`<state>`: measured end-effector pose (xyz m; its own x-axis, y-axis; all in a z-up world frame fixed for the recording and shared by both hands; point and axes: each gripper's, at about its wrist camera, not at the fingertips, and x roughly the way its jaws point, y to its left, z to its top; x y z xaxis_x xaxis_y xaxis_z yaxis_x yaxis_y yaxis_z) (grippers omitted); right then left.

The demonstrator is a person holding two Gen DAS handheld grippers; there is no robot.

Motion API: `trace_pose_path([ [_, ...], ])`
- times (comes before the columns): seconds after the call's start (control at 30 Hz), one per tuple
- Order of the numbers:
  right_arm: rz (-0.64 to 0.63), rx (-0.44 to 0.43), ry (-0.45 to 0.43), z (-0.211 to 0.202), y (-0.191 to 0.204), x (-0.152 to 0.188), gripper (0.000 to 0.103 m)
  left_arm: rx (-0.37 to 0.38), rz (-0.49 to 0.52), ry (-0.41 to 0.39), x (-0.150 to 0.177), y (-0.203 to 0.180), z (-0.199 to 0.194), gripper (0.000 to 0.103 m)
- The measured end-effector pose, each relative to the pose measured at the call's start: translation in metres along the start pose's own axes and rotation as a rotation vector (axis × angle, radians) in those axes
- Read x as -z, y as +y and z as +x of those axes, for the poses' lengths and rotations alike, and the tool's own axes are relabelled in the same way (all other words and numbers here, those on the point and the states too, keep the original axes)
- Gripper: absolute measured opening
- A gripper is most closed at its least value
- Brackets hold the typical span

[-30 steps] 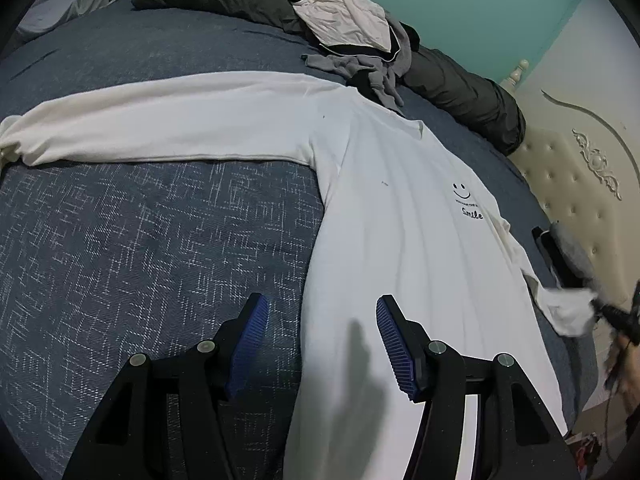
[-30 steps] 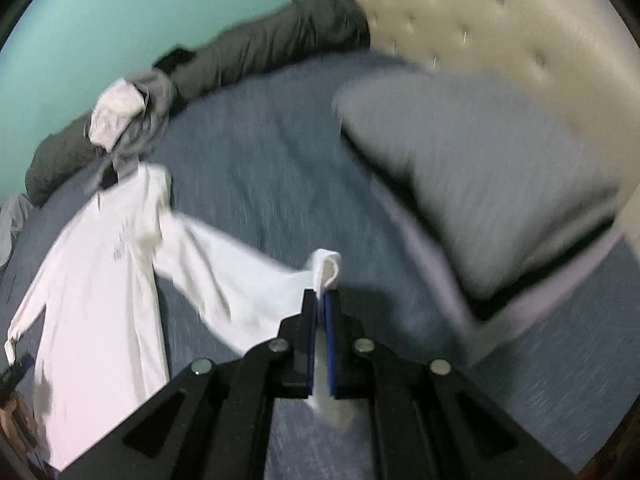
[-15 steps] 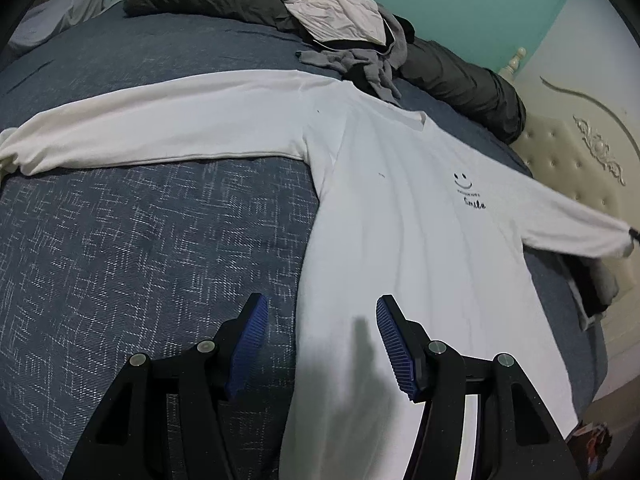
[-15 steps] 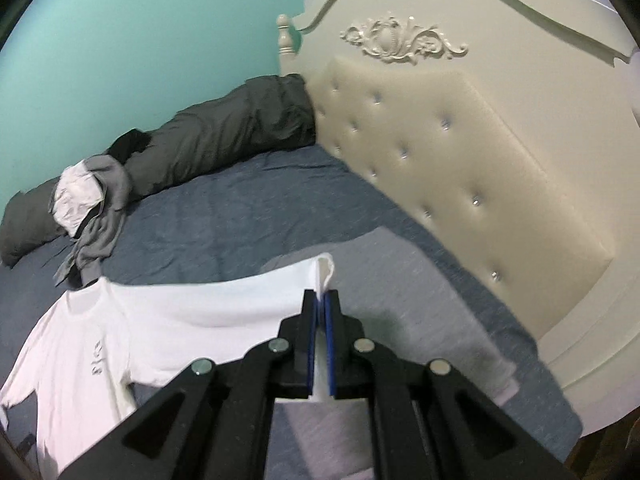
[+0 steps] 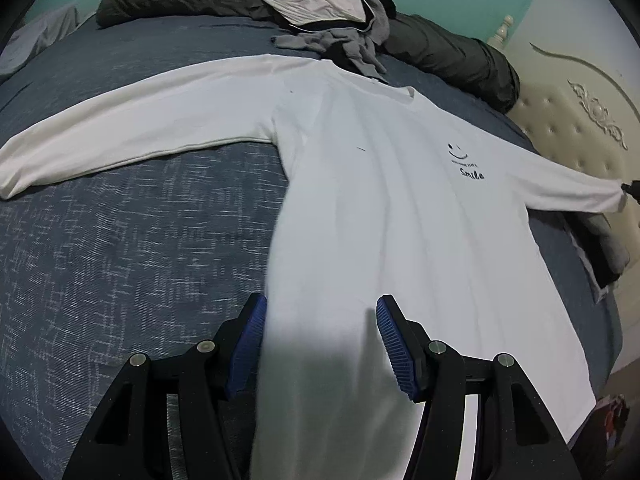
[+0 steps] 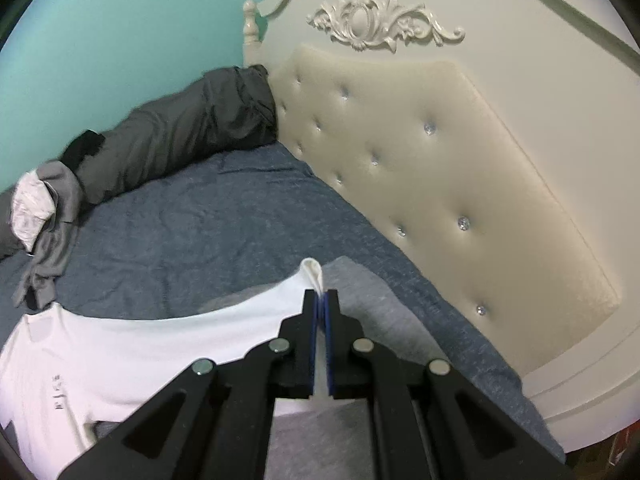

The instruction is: Fold clothes

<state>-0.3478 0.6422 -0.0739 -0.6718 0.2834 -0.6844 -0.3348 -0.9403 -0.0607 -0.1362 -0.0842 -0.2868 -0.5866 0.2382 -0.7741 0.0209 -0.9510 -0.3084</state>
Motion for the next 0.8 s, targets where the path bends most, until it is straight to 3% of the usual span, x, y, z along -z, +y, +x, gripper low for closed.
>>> trace_pose_path([
  [0.17,-0.012,0.054,0.046,0.03,-0.002,0.001,0.002,0.0,0.035,0.009,0.001,-0.01,0.004,0.061],
  [0.27,-0.02,0.16,0.063,0.039,-0.009,0.002,0.002,0.0,0.041,0.012,0.0,-0.012,0.004,0.061],
  [0.33,0.045,0.159,0.068,0.036,-0.021,0.002,0.003,0.002,0.041,0.013,0.0,-0.013,0.004,0.061],
  [0.43,0.102,0.025,0.04,0.019,-0.019,0.005,0.003,0.02,0.023,0.014,-0.001,-0.012,0.005,0.061],
  [0.6,0.052,-0.239,0.063,-0.014,0.044,0.042,0.003,0.049,-0.009,0.007,0.001,-0.01,0.002,0.061],
  [0.73,-0.001,-0.459,0.16,-0.02,0.116,0.098,0.006,0.049,-0.01,0.009,0.002,-0.012,0.0,0.061],
  [0.8,-0.016,-0.545,0.241,-0.007,0.15,0.125,0.017,0.04,0.003,0.0,0.001,-0.012,-0.004,0.061],
])
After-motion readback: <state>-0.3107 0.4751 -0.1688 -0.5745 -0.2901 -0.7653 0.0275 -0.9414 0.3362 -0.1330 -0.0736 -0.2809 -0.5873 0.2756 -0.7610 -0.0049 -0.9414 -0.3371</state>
